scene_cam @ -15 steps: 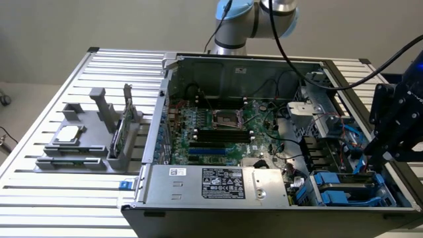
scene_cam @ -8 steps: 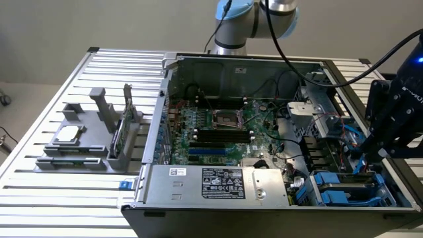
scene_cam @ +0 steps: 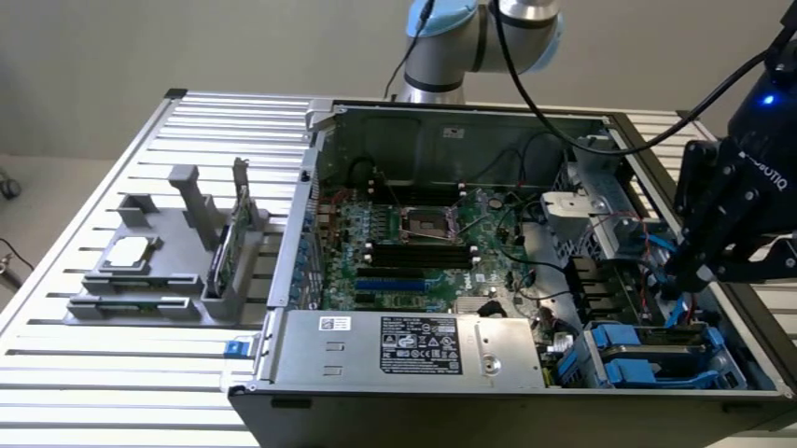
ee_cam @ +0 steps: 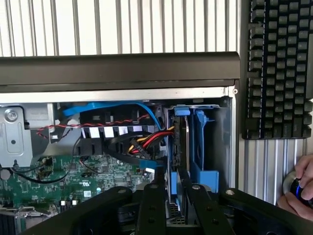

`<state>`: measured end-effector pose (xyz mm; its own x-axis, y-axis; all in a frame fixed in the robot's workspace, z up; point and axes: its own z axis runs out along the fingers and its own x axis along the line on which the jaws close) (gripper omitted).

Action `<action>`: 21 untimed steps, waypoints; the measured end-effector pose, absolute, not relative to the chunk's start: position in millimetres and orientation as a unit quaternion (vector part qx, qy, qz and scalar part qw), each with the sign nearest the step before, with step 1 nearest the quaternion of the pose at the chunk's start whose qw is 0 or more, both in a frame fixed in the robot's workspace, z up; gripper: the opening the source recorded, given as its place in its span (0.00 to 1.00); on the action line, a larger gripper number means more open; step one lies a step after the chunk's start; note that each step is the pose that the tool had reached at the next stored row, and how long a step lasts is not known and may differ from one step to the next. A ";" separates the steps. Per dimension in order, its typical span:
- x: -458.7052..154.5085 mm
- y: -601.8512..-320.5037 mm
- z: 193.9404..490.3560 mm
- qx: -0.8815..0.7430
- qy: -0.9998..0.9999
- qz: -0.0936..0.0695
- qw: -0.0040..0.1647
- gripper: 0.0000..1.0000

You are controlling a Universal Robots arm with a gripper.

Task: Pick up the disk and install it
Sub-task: 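Insert the first disk wire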

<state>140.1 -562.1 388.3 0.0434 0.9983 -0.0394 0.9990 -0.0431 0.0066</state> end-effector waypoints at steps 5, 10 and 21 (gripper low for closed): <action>138.5 -560.6 386.6 0.722 0.692 -0.012 0.016 0.25; 137.8 -560.6 382.4 0.722 0.692 -0.012 0.016 0.25; 137.4 -560.5 374.2 0.722 0.692 -0.012 0.016 0.25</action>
